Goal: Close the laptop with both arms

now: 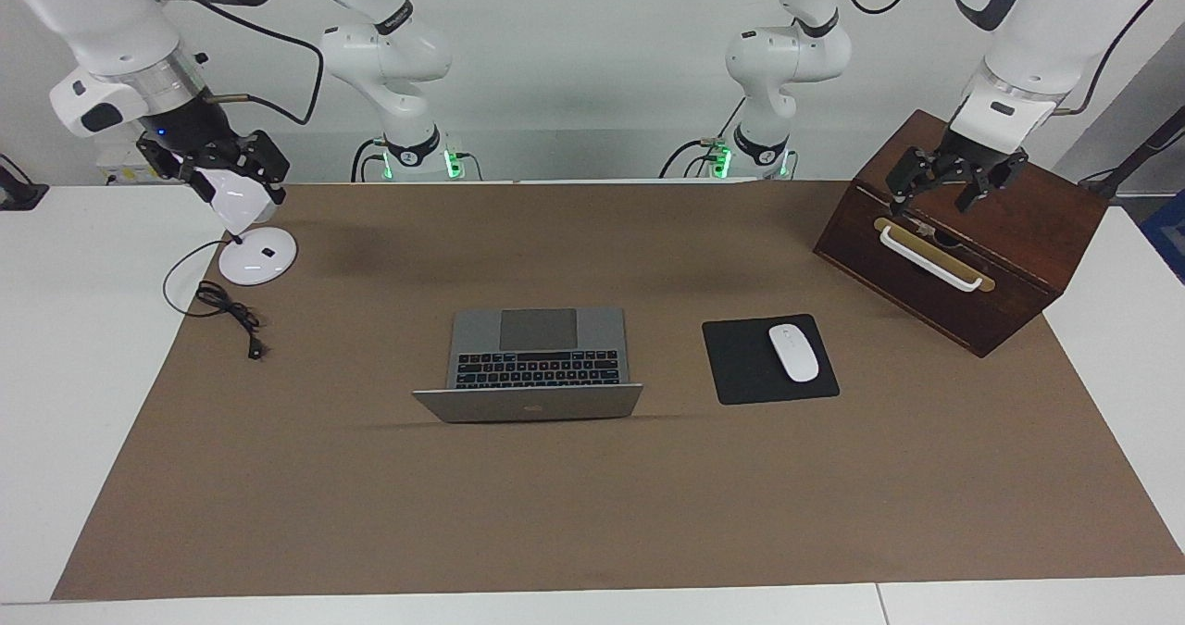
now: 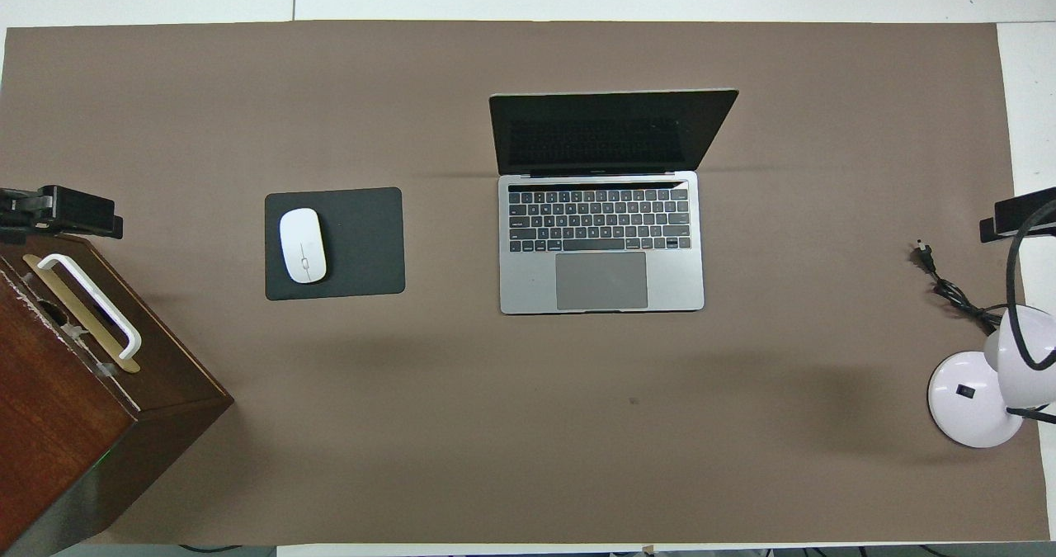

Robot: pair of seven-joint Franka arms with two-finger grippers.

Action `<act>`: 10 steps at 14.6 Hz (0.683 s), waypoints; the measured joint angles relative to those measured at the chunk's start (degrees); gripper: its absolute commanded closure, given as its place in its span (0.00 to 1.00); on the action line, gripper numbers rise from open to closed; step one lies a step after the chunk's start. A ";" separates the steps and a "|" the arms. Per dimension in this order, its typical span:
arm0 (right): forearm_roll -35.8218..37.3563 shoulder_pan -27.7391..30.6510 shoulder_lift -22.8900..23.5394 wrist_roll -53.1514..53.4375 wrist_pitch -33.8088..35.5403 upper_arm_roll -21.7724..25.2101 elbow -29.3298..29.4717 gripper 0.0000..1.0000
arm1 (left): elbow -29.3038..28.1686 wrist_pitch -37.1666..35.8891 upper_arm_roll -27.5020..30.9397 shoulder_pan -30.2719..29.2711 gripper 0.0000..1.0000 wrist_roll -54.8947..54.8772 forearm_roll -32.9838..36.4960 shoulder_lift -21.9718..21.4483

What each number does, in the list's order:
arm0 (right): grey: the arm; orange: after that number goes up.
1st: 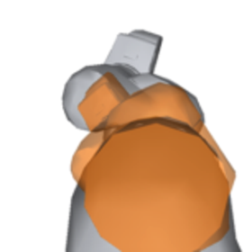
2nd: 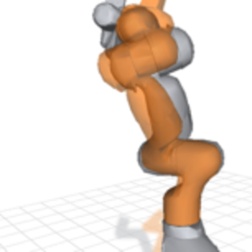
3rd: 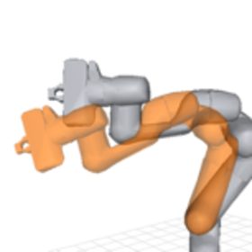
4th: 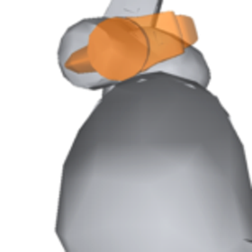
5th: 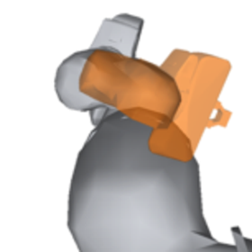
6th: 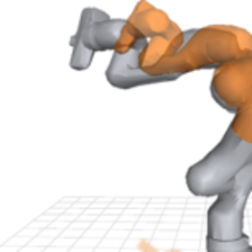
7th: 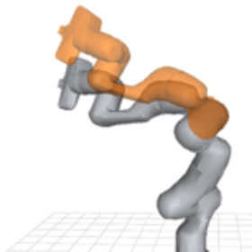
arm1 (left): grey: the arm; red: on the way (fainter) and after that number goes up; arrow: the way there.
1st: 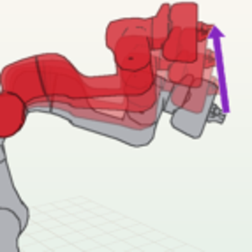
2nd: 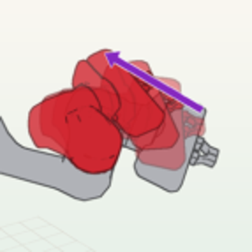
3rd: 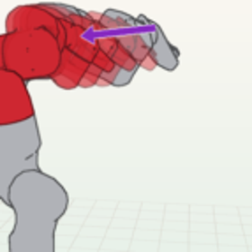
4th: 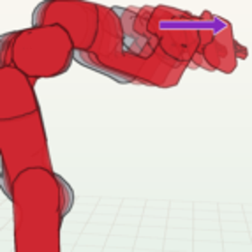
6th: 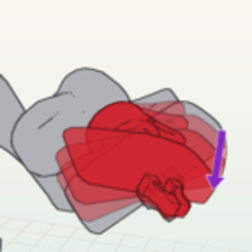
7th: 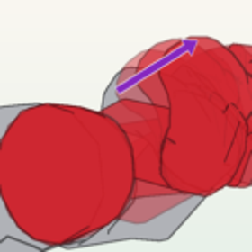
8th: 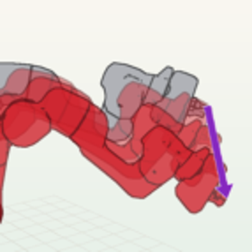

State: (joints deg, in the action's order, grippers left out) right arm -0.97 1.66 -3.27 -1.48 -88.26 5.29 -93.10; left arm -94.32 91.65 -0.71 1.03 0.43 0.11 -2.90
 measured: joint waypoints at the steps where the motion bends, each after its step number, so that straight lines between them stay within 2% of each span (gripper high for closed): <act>1: 0.00 0.00 0.00 0.00 -0.11 0.00 0.00 0.00 | 0.00 0.00 0.00 0.00 0.00 0.00 0.00 0.00; 5: 0.00 0.07 0.00 0.00 -0.71 0.02 -0.02 0.00 | 0.00 -0.01 -0.02 0.03 0.00 0.00 0.00 -0.05; 10: 0.00 0.16 0.68 0.00 -4.60 0.08 -0.06 0.00 | 0.00 -0.15 -0.14 0.07 0.00 0.05 0.00 -0.11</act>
State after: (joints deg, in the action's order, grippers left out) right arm -0.97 1.83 -2.58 -1.47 -92.87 5.38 -93.16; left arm -94.32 91.50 -0.85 1.10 0.48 0.11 -3.01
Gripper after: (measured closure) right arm 0.000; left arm 0.000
